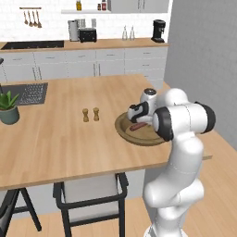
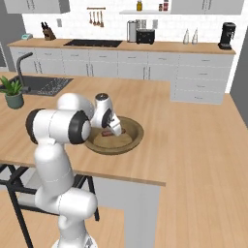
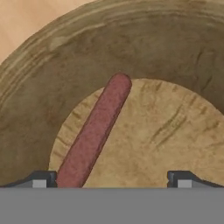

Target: Place one bun and one sausage from the bowl on each plate.

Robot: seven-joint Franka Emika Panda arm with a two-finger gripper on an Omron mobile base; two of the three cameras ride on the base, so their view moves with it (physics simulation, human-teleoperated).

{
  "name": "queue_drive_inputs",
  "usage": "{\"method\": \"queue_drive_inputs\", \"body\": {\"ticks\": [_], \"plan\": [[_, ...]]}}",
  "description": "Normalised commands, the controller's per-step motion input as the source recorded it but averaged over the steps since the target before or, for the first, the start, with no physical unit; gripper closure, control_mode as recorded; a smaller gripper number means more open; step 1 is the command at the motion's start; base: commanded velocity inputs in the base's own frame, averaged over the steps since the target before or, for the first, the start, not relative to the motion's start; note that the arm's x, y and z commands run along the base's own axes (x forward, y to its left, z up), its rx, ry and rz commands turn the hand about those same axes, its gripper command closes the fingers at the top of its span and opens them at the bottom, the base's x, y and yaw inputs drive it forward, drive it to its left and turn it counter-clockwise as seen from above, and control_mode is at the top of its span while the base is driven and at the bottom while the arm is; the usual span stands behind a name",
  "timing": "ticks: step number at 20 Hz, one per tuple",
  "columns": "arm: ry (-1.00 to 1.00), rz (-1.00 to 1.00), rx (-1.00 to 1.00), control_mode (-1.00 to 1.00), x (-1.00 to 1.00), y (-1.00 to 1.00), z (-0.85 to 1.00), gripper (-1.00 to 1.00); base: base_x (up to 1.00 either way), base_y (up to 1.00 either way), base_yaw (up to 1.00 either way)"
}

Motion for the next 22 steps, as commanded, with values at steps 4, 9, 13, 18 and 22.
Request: {"method": "queue_drive_inputs", "body": {"ticks": [4,9,13,18,22], "plan": [[0.0,-0.02,0.05,-1.0,0.19,0.0,-0.34,-1.0,0.0,0.0,0.0],[0.0,-0.03,0.02,-1.0,0.33,0.0,-0.31,-1.0,0.0,0.0,0.0],[0.0,-0.04,0.0,-1.0,0.45,0.0,-0.22,-1.0,0.0,0.0,0.0],[0.0,-0.01,0.0,-1.0,0.41,0.0,-0.12,-1.0,0.0,0.0,0.0],[0.0,0.0,0.0,-1.0,0.05,0.0,-0.37,1.0,0.0,0.0,0.0]]}}
